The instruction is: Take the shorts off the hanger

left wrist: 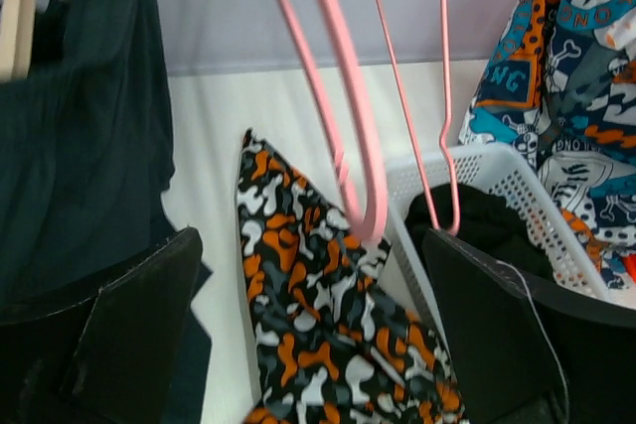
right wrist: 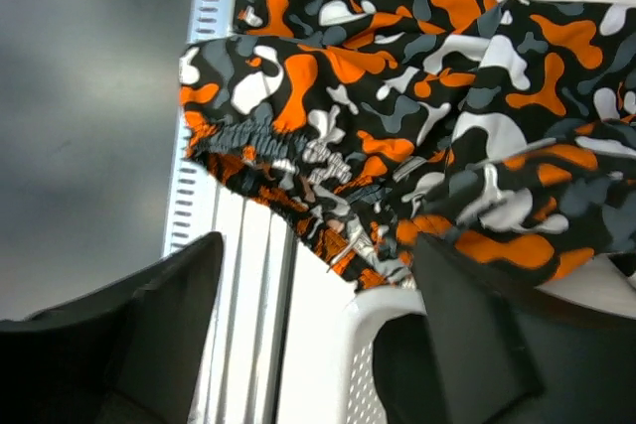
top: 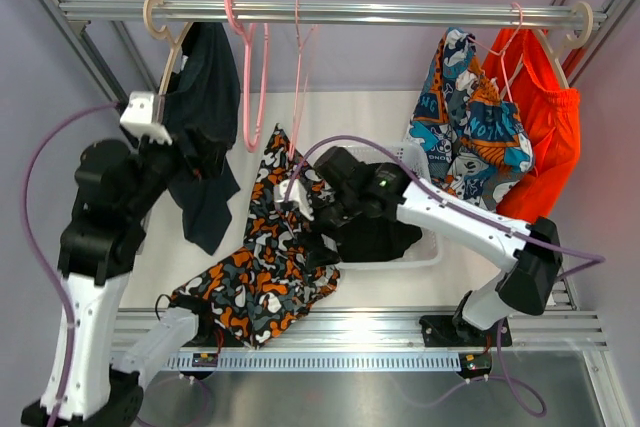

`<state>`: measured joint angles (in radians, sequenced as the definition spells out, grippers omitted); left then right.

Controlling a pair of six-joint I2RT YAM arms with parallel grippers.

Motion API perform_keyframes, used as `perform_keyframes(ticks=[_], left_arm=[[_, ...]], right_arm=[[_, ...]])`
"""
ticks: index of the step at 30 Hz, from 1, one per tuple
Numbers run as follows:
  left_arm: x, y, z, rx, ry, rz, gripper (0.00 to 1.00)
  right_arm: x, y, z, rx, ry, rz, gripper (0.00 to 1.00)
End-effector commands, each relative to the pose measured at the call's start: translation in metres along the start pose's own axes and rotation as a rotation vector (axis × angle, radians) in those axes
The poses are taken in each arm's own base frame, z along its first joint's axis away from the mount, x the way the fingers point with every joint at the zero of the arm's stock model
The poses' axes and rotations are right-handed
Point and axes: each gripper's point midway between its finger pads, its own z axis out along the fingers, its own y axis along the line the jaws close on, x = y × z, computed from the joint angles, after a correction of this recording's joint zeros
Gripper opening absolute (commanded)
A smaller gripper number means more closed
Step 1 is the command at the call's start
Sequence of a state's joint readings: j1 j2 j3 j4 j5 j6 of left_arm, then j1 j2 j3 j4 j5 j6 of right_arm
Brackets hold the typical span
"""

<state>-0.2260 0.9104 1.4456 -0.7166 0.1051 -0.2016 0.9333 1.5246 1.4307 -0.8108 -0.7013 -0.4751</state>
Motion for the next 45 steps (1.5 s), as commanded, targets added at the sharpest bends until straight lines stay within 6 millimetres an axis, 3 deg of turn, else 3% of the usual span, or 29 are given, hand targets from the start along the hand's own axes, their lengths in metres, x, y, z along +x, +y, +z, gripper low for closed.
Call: perform_keyframes(ticks=[1, 2, 3, 4, 6, 7, 8, 9, 11, 12, 17, 22, 24, 26, 29, 30, 33, 34, 36, 39, 40, 41, 42, 43, 45], left_arm=[[0.031, 0.012, -0.029, -0.059, -0.011, -0.034, 0.99], [0.040, 0.014, -0.037, -0.067, -0.008, -0.050, 0.99], [0.059, 0.020, -0.040, -0.095, 0.014, -0.069, 0.99], [0.061, 0.019, -0.057, -0.091, -0.027, -0.107, 0.99], [0.082, 0.021, -0.065, -0.098, -0.015, -0.149, 0.99], [0.083, 0.018, -0.077, -0.085, -0.053, -0.182, 0.99], [0.087, 0.023, -0.080, -0.108, -0.066, -0.198, 0.99], [0.099, 0.025, -0.080, -0.116, -0.050, -0.211, 0.99], [0.102, 0.026, -0.089, -0.118, -0.073, -0.235, 0.99], [0.107, 0.027, -0.091, -0.124, -0.066, -0.241, 0.99], [0.108, 0.026, -0.100, -0.115, -0.085, -0.253, 0.99], [0.107, 0.024, -0.104, -0.107, -0.086, -0.237, 0.99], [0.105, 0.024, -0.105, -0.104, -0.095, -0.237, 0.99], [0.103, 0.023, -0.106, -0.098, -0.104, -0.236, 0.99], [0.102, 0.022, -0.109, -0.095, -0.118, -0.236, 0.99], [0.101, 0.022, -0.111, -0.095, -0.123, -0.237, 0.99], [0.101, 0.022, -0.116, -0.096, -0.133, -0.240, 0.99], [0.100, 0.023, -0.118, -0.098, -0.141, -0.243, 0.99], [0.102, 0.023, -0.120, -0.098, -0.141, -0.248, 0.99], [0.101, 0.021, -0.122, -0.089, -0.153, -0.255, 0.99], [0.102, 0.020, -0.121, -0.080, -0.150, -0.253, 0.99], [0.102, 0.019, -0.120, -0.072, -0.150, -0.249, 0.99], [0.102, 0.018, -0.120, -0.065, -0.149, -0.235, 0.99], [0.101, 0.018, -0.118, -0.060, -0.154, -0.227, 0.99], [0.100, 0.012, -0.116, -0.027, -0.151, -0.209, 0.99]], right_arm=[[-0.015, -0.021, 0.024, 0.164, 0.016, 0.036, 0.94], [-0.024, -0.031, 0.031, 0.219, -0.026, 0.063, 0.99], [-0.015, -0.047, 0.039, 0.324, 0.003, 0.087, 0.99], [-0.016, -0.054, 0.044, 0.369, -0.001, 0.101, 1.00], [-0.018, -0.071, 0.053, 0.505, -0.015, 0.141, 1.00], [-0.018, -0.076, 0.056, 0.542, -0.013, 0.147, 0.99], [-0.014, -0.087, 0.057, 0.623, -0.004, 0.163, 0.99], [-0.008, -0.090, 0.069, 0.637, 0.027, 0.170, 1.00], [0.001, -0.097, 0.078, 0.668, 0.073, 0.204, 0.99], [0.017, -0.101, 0.092, 0.656, 0.126, 0.221, 0.99], [0.051, -0.098, 0.132, 0.565, 0.233, 0.262, 1.00], [0.063, -0.089, 0.156, 0.520, 0.290, 0.282, 0.99], [0.077, -0.092, 0.167, 0.513, 0.333, 0.294, 0.98], [0.087, -0.091, 0.178, 0.470, 0.379, 0.277, 0.93], [0.101, -0.084, 0.186, 0.389, 0.451, 0.253, 0.69], [0.104, -0.083, 0.186, 0.382, 0.466, 0.253, 0.55], [0.110, -0.087, 0.185, 0.382, 0.493, 0.224, 0.29], [0.112, -0.088, 0.183, 0.384, 0.504, 0.208, 0.14], [0.107, -0.086, 0.180, 0.378, 0.492, 0.192, 0.02], [0.082, -0.068, 0.168, 0.269, 0.426, 0.136, 0.00], [0.074, -0.051, 0.163, 0.149, 0.395, 0.110, 0.00], [0.045, -0.037, 0.143, 0.097, 0.316, 0.065, 0.00], [0.030, -0.025, 0.130, 0.043, 0.269, 0.037, 0.00], [0.002, -0.003, 0.102, -0.037, 0.187, -0.049, 0.00], [-0.018, 0.014, 0.073, -0.074, 0.135, -0.158, 0.00]])
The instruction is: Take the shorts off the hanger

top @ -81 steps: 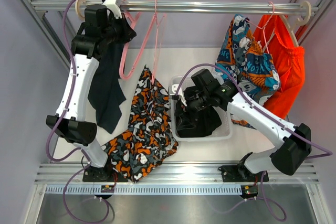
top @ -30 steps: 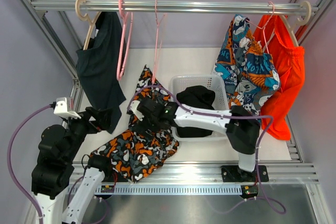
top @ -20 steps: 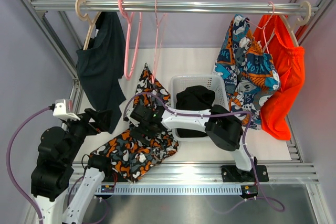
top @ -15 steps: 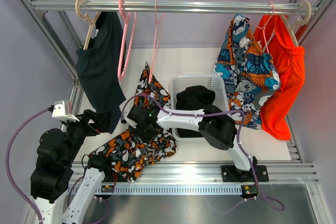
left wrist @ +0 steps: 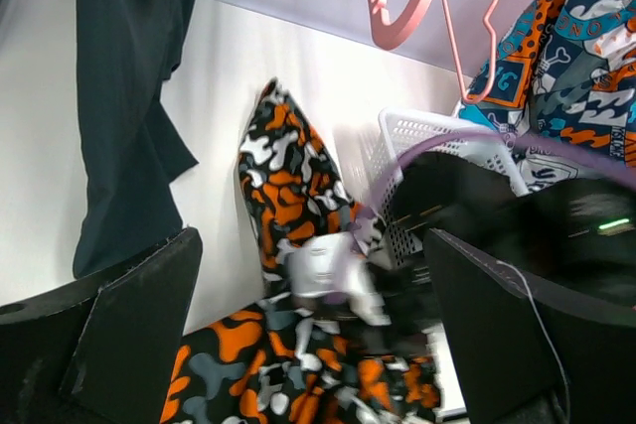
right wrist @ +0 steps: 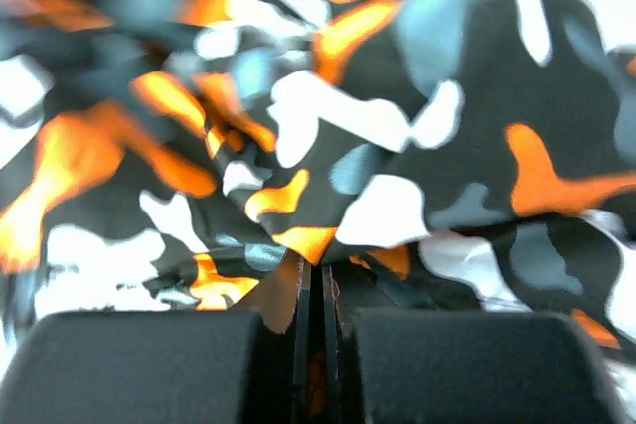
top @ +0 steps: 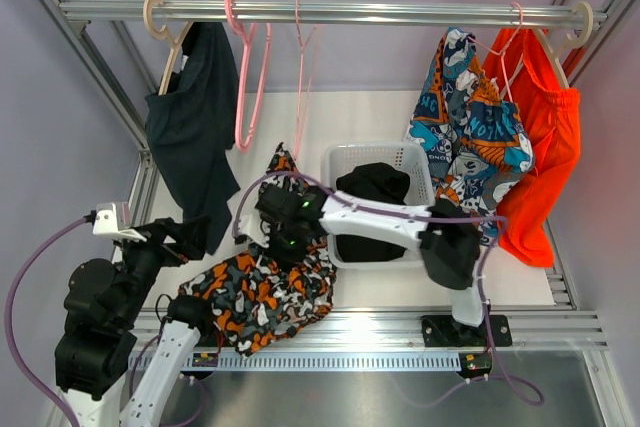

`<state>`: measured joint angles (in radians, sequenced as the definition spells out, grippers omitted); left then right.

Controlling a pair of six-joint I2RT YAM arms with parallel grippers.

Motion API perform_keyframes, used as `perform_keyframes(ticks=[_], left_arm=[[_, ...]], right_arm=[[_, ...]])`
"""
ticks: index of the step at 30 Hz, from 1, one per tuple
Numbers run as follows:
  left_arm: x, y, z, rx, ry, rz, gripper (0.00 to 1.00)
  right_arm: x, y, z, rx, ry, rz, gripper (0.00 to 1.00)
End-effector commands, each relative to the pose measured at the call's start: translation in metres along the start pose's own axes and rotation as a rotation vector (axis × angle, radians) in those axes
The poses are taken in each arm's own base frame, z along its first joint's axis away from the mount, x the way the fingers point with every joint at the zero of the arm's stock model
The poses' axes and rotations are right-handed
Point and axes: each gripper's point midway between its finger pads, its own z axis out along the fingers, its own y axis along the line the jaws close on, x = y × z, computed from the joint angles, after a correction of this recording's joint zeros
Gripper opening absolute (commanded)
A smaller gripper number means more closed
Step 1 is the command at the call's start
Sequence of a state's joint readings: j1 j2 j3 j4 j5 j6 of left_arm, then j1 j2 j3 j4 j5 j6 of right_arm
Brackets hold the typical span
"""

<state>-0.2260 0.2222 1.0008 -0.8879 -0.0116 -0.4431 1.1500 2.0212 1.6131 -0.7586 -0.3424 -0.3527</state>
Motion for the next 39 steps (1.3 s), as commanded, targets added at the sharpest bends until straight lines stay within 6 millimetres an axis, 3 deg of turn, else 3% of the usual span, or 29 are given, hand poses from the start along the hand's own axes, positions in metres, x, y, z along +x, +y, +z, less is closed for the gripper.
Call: perform_keyframes(ticks=[1, 2, 4, 7, 10, 14, 15, 18, 19, 21, 24, 25, 28, 29, 32, 35, 39], left_arm=[[-0.011, -0.014, 0.003, 0.078, -0.045, 0.030, 0.99], [-0.012, -0.015, 0.004, 0.080, -0.046, 0.036, 0.99], [-0.017, -0.017, 0.007, 0.090, -0.061, 0.041, 0.99], [-0.022, -0.019, 0.008, 0.090, -0.078, 0.047, 0.99], [-0.027, -0.019, 0.009, 0.090, -0.093, 0.058, 0.99], [-0.029, -0.020, 0.012, 0.089, -0.089, 0.070, 0.99], [-0.030, -0.021, 0.013, 0.091, -0.090, 0.070, 0.99], [-0.033, -0.024, 0.015, 0.102, -0.093, 0.074, 0.99], [-0.034, -0.024, 0.015, 0.105, -0.096, 0.075, 0.99], [-0.035, -0.026, 0.018, 0.109, -0.097, 0.079, 0.99], [-0.036, -0.028, 0.022, 0.118, -0.092, 0.084, 0.99], [-0.038, -0.030, 0.023, 0.126, -0.092, 0.086, 0.99], [-0.038, -0.032, 0.026, 0.130, -0.079, 0.094, 0.99], [-0.041, -0.033, 0.026, 0.133, -0.083, 0.102, 0.99], [-0.043, -0.033, 0.023, 0.129, -0.087, 0.112, 0.99], [-0.043, -0.032, 0.024, 0.125, -0.087, 0.115, 0.99], [-0.040, -0.032, 0.027, 0.129, -0.080, 0.112, 0.99]], right_arm=[[-0.054, 0.067, -0.125, -0.195, -0.305, -0.325, 0.00], [-0.058, 0.075, -0.153, -0.192, -0.361, -0.369, 0.00], [-0.060, 0.094, -0.192, -0.217, -0.439, -0.434, 0.00], [-0.053, 0.109, -0.232, -0.263, -0.506, -0.448, 0.00], [-0.042, 0.111, -0.269, -0.291, -0.569, -0.398, 0.00], [-0.021, 0.091, -0.307, -0.186, -0.616, -0.351, 0.00], [-0.013, 0.076, -0.317, -0.130, -0.627, -0.311, 0.00], [0.002, 0.061, -0.341, -0.035, -0.675, -0.253, 0.00], [0.012, 0.045, -0.350, 0.027, -0.690, -0.204, 0.00], [0.023, 0.028, -0.356, 0.083, -0.701, -0.155, 0.00], [0.045, -0.015, -0.356, 0.148, -0.707, -0.016, 0.00], [0.061, -0.040, -0.350, 0.175, -0.686, 0.072, 0.00], [0.090, -0.081, -0.340, 0.196, -0.664, 0.209, 0.00], [0.106, -0.095, -0.347, 0.234, -0.671, 0.264, 0.00], [0.133, -0.113, -0.358, 0.298, -0.667, 0.326, 0.00], [0.147, -0.117, -0.369, 0.372, -0.627, 0.315, 0.00], [0.149, -0.122, -0.387, 0.455, -0.596, 0.303, 0.00]])
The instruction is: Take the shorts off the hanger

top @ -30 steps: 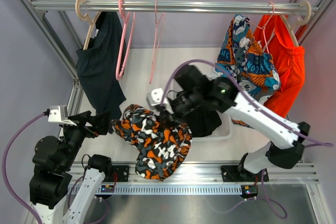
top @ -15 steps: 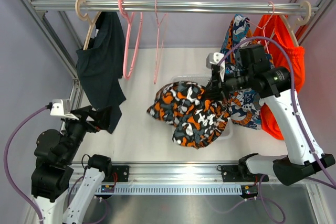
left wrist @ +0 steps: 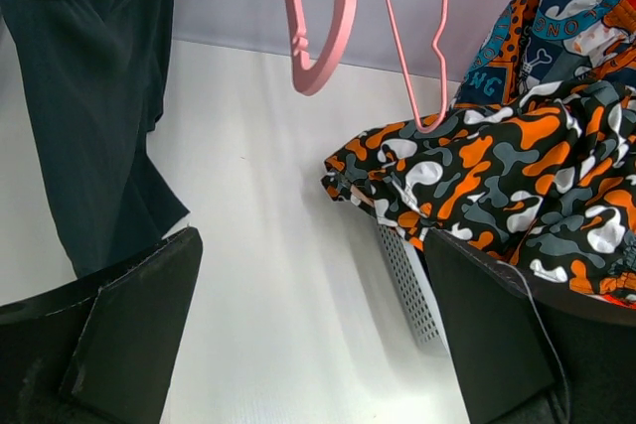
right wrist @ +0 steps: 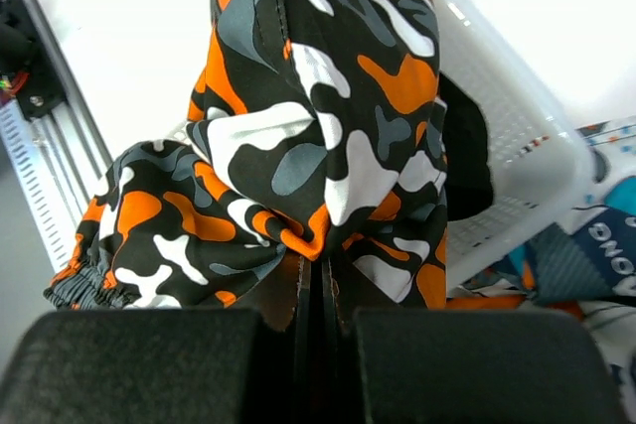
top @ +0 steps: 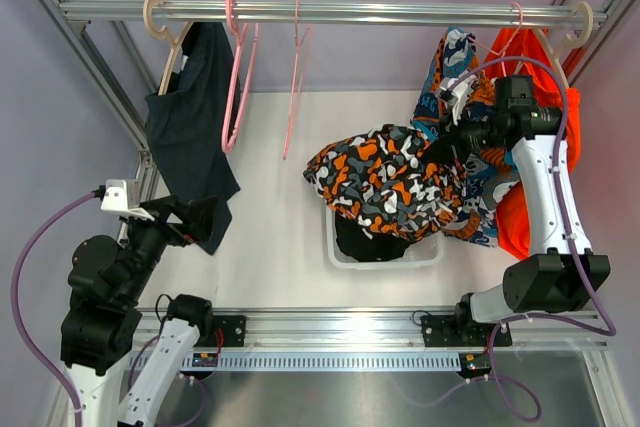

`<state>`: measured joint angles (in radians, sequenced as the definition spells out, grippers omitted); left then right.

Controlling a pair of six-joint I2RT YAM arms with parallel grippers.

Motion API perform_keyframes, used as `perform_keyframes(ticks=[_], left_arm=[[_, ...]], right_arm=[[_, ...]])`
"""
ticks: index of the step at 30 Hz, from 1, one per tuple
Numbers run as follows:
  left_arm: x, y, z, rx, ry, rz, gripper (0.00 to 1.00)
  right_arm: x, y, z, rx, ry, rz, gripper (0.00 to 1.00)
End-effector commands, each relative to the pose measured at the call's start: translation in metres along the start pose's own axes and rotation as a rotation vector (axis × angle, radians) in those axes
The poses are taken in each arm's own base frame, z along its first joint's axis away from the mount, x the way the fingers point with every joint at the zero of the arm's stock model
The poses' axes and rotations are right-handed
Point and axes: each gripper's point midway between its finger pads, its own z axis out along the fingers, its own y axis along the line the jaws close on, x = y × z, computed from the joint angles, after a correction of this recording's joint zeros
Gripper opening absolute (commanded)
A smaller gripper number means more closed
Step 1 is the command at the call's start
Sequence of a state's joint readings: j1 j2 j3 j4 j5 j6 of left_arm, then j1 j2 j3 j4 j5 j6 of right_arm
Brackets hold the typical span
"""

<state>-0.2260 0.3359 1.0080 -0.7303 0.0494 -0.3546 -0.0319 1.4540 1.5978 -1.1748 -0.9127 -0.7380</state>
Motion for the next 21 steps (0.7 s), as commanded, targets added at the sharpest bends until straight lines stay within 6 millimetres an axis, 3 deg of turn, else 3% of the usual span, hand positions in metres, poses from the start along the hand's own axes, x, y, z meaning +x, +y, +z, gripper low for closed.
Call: perform_keyframes(ticks=[1, 5, 14, 21], left_arm=[[-0.020, -0.013, -0.001, 0.055, -0.060, 0.023, 0.99], [-0.020, -0.011, -0.003, 0.049, -0.059, 0.034, 0.99], [-0.016, -0.010, -0.003, 0.048, -0.056, 0.035, 0.99], [-0.017, -0.010, -0.003, 0.051, -0.057, 0.046, 0.99]], right_arm=[[-0.029, 0.003, -0.026, 0.090, -0.040, -0.127, 0.00], [-0.044, 0.003, -0.049, 0.149, -0.078, -0.163, 0.00], [-0.079, 0.028, -0.102, 0.254, -0.176, -0.315, 0.00], [-0.077, 0.042, -0.107, 0.240, -0.171, -0.363, 0.00]])
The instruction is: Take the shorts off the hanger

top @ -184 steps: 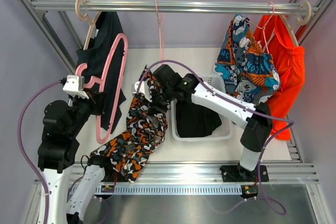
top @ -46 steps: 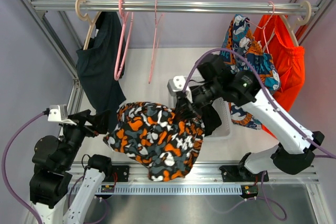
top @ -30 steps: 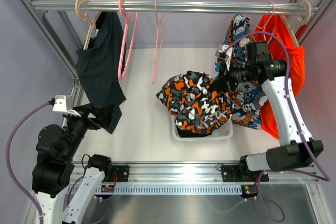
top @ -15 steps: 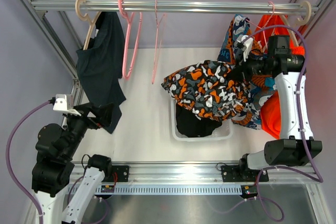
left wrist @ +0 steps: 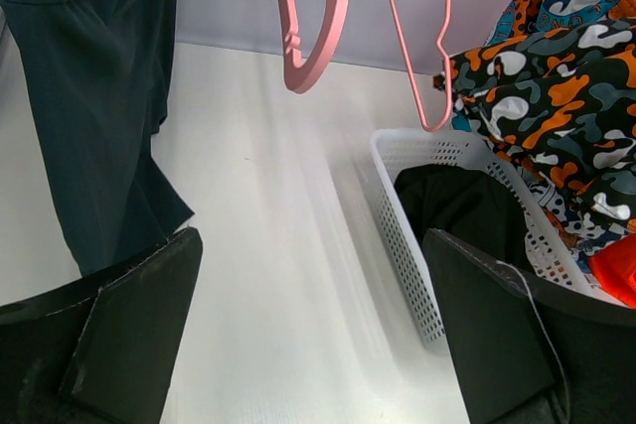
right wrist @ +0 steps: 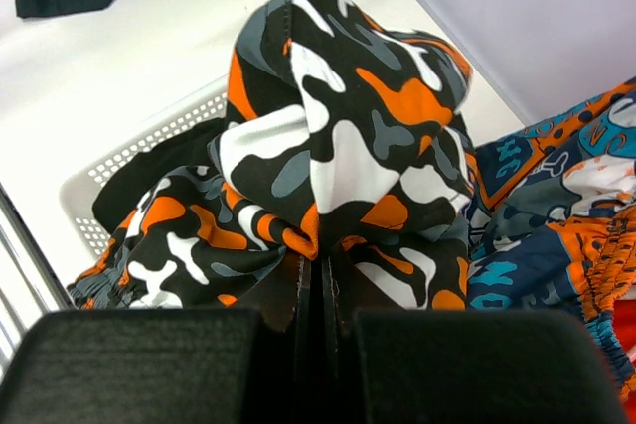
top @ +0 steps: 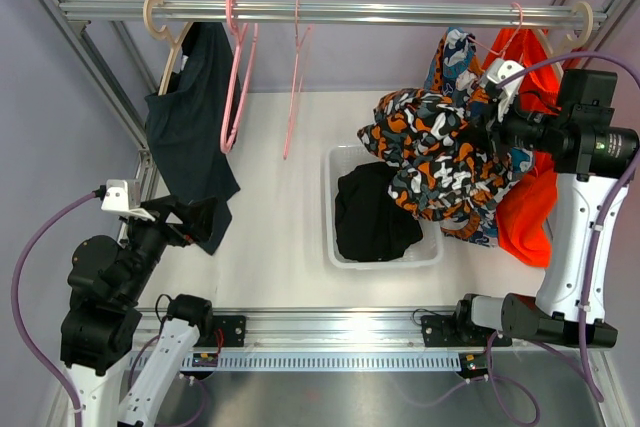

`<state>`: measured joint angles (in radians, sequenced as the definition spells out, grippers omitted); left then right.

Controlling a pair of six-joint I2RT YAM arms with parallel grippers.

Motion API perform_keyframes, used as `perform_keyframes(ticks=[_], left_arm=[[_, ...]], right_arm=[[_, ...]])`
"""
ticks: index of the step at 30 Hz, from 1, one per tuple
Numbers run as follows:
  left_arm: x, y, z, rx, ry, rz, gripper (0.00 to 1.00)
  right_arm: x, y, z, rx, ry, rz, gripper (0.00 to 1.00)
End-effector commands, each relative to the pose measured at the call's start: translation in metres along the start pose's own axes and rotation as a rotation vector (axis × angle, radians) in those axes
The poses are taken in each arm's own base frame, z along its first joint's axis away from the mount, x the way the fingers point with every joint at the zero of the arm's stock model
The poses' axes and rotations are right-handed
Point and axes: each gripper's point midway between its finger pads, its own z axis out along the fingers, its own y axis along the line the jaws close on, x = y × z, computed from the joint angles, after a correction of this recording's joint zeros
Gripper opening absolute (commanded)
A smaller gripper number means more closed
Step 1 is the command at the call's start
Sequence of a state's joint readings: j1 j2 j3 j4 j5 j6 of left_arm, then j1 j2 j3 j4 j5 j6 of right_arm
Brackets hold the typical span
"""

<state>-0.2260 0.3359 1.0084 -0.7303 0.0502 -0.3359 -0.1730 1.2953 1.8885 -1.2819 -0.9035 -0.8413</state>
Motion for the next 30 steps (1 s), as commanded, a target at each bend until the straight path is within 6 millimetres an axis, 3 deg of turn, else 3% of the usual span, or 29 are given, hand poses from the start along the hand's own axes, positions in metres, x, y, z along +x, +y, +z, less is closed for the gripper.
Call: perform_keyframes(ticks=[1, 5, 9, 10, 11, 13, 19, 25, 27, 30], left_arm=[[-0.017, -0.010, -0.003, 0.048, -0.058, 0.029, 0.99], [-0.016, -0.010, -0.001, 0.053, -0.056, 0.032, 0.99], [-0.017, -0.011, 0.001, 0.055, -0.054, 0.037, 0.99], [-0.017, -0.011, 0.001, 0.055, -0.055, 0.037, 0.99], [-0.017, -0.011, 0.002, 0.056, -0.053, 0.037, 0.99], [-0.018, -0.012, 0.001, 0.058, -0.054, 0.037, 0.99], [-0.017, -0.012, -0.003, 0.060, -0.054, 0.035, 0.99], [-0.019, -0.014, -0.003, 0.065, -0.059, 0.033, 0.99], [-0.024, -0.016, -0.005, 0.070, -0.070, 0.035, 0.99], [-0.028, -0.016, -0.005, 0.069, -0.072, 0.042, 0.99]], right_arm=[[-0.007, 0.012, -0.004, -0.046, -0.029, -0.046, 0.00], [0.013, 0.029, 0.007, -0.168, 0.005, -0.004, 0.00], [0.038, 0.050, 0.031, -0.261, 0.095, 0.008, 0.00], [0.037, 0.066, 0.043, -0.319, 0.103, -0.016, 0.00], [0.055, 0.072, 0.054, -0.336, 0.164, 0.004, 0.00], [0.068, 0.085, 0.076, -0.383, 0.211, 0.021, 0.00], [0.138, 0.086, 0.150, -0.451, 0.433, 0.236, 0.00], [0.192, 0.128, 0.216, -0.576, 0.597, 0.334, 0.00], [0.214, 0.143, 0.231, -0.586, 0.670, 0.357, 0.00], [0.240, 0.144, 0.247, -0.520, 0.724, 0.389, 0.00]])
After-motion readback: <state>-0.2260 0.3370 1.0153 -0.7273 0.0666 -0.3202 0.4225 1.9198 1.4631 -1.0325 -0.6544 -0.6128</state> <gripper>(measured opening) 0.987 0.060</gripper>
